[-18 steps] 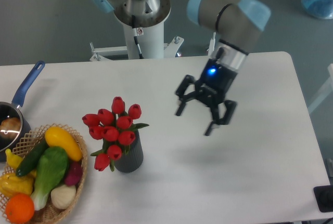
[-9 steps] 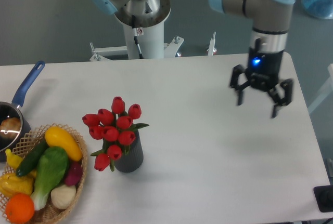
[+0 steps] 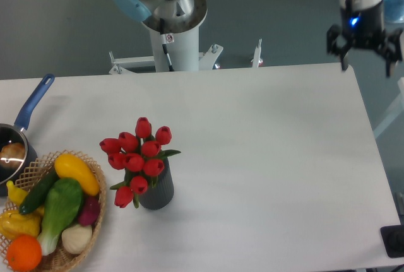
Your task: Insert the flowers into the vase
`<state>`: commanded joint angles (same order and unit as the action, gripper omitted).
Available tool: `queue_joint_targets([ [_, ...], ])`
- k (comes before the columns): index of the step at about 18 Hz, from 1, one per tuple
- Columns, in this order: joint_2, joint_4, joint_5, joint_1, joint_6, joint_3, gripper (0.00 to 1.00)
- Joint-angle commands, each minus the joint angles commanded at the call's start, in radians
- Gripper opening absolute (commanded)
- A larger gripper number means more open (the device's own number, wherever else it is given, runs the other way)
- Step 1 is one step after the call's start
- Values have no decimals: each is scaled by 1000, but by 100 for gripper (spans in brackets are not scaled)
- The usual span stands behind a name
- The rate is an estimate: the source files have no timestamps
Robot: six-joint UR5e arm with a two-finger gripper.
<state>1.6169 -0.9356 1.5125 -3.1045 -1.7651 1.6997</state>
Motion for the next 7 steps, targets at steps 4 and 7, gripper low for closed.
queue_joint_targets([
  [4, -18, -52, -58, -63, -88, 2, 100],
  [7, -22, -52, -64, -63, -88, 0, 100],
])
